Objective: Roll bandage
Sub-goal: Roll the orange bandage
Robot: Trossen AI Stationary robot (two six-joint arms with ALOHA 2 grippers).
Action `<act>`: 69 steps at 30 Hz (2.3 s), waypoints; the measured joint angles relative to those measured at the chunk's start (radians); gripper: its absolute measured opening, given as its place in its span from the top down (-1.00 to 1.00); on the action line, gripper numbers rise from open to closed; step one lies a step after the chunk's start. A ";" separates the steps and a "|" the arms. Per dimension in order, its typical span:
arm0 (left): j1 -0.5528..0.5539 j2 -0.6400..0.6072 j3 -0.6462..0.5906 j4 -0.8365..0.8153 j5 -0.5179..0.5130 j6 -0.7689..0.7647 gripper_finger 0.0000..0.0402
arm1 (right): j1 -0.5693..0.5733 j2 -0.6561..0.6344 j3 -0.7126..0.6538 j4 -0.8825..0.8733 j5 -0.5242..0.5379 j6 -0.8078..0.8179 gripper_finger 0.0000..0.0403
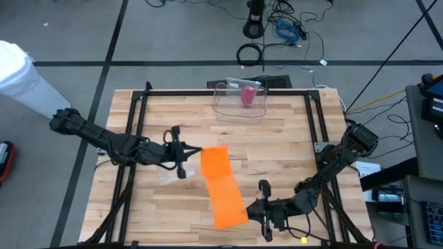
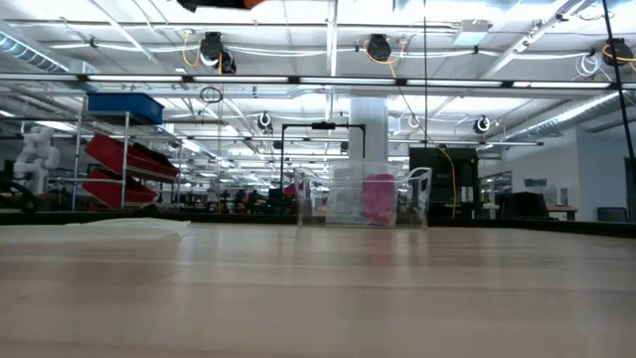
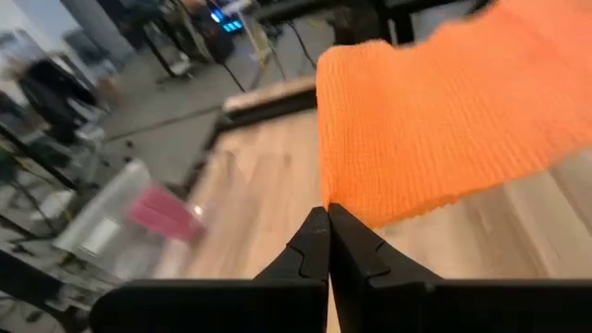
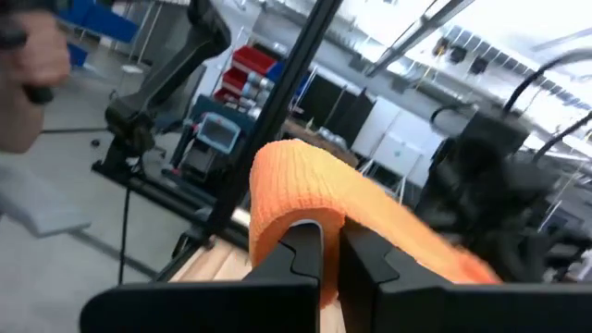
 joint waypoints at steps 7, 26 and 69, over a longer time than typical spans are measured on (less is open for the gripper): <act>0.003 0.097 -0.031 -0.009 0.016 -0.058 1.00 | -0.018 0.000 0.000 0.095 0.001 -0.030 0.98; -0.002 0.336 -0.032 0.062 0.410 -0.110 1.00 | -0.107 0.000 0.000 0.200 0.231 -0.112 0.98; -0.165 0.037 -0.032 0.473 0.480 0.036 1.00 | -0.133 0.000 0.001 -0.307 0.462 0.160 0.98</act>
